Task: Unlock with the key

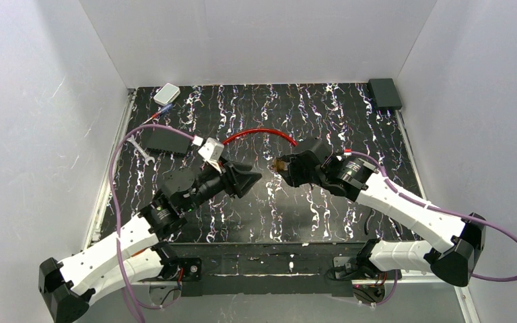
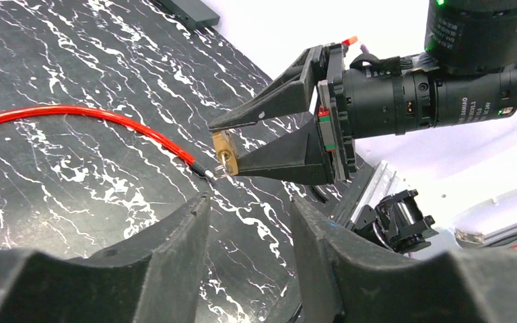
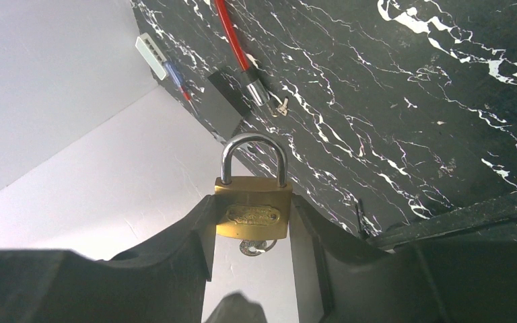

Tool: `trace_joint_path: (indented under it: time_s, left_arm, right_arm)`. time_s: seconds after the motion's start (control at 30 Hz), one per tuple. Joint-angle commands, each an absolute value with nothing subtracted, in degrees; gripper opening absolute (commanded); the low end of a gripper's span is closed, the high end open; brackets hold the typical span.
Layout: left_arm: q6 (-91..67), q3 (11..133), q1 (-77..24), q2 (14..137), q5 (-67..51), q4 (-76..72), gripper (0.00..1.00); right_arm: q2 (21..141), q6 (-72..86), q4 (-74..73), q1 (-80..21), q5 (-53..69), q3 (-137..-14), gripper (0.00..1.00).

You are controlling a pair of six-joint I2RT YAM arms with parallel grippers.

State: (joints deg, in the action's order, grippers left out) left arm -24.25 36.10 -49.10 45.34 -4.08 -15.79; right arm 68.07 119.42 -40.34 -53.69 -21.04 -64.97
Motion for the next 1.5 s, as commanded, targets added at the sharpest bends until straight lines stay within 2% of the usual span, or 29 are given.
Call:
trace_joint_path:
  time_s: [0.0, 0.43, 1.1, 1.47]
  left_arm:
    - [-23.39, 36.58, -48.78, 45.69, -1.14, -11.38, 0.43]
    - [-21.79, 42.26, -48.76, 54.35, -5.07, -14.3, 0.36]
    - [-20.92, 44.62, -48.75, 59.79, -5.23, -15.76, 0.27]
    - [-20.5, 44.64, -48.77, 60.55, -4.66, -16.41, 0.25]
  right_arm:
    - [68.05, 121.61, -39.11, -53.79, -22.68, -65.42, 0.01]
    - [68.9, 120.77, -38.32, -53.79, -20.66, -65.48, 0.01]
    - [68.76, 119.97, -36.83, -53.79, -20.21, -64.92, 0.01]
    - [68.81, 119.63, -36.33, -53.79, -19.64, -64.69, 0.01]
